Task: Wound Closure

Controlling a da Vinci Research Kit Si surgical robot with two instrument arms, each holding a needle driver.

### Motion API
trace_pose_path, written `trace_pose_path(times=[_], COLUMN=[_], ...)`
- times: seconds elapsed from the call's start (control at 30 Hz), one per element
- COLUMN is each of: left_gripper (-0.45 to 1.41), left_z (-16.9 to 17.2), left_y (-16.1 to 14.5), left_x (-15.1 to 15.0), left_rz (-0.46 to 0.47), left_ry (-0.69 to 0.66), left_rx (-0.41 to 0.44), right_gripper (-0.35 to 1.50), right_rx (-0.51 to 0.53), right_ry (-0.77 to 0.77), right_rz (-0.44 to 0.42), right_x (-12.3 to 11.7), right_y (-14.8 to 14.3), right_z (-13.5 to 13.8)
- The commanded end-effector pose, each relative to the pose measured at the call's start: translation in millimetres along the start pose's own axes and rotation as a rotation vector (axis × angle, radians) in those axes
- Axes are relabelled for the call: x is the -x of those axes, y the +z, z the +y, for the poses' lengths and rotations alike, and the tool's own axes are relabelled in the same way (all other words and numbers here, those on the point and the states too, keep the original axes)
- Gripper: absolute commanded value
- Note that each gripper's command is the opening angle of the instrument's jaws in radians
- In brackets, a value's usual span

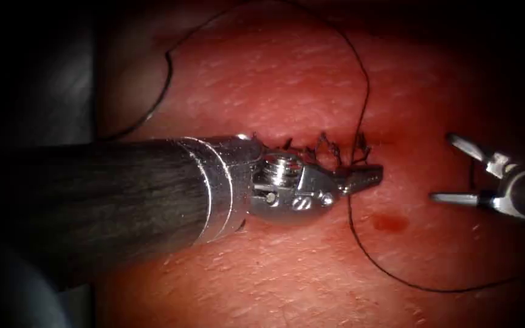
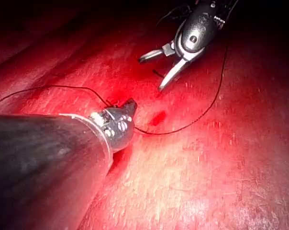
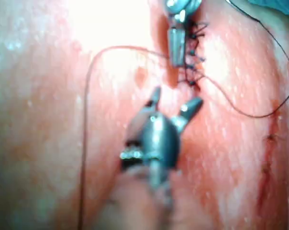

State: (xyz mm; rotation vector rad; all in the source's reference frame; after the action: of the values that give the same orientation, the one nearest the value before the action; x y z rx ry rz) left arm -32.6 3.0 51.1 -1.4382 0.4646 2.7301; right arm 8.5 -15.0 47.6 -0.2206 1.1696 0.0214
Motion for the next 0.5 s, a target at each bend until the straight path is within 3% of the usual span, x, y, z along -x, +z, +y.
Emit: trace_pose_path(times=[0.03, 0.33, 0.5], left_gripper=[-0.45, -0.45, -0.45], left_z=[0.3, 0.5, 0.5], left_y=[0.8, 0.9, 1.0], left_x=[-0.1, -0.5, -0.7], left_rz=[0.016, 0.048, 0.052], left_ry=[-0.012, -0.036, -0.041], left_rx=[0.007, 0.021, 0.022], right_gripper=[1.2, 1.07, 1.07], right_rx=[-0.008, 0.004, 0.006], right_ry=[-0.056, -0.114, -0.116], right_rz=[0.042, 0.179, 0.189], right_x=[0.1, 0.6, 0.2], right_y=[3.0, 6.8, 8.0], right_z=[-0.5, -0.1, -0.4])
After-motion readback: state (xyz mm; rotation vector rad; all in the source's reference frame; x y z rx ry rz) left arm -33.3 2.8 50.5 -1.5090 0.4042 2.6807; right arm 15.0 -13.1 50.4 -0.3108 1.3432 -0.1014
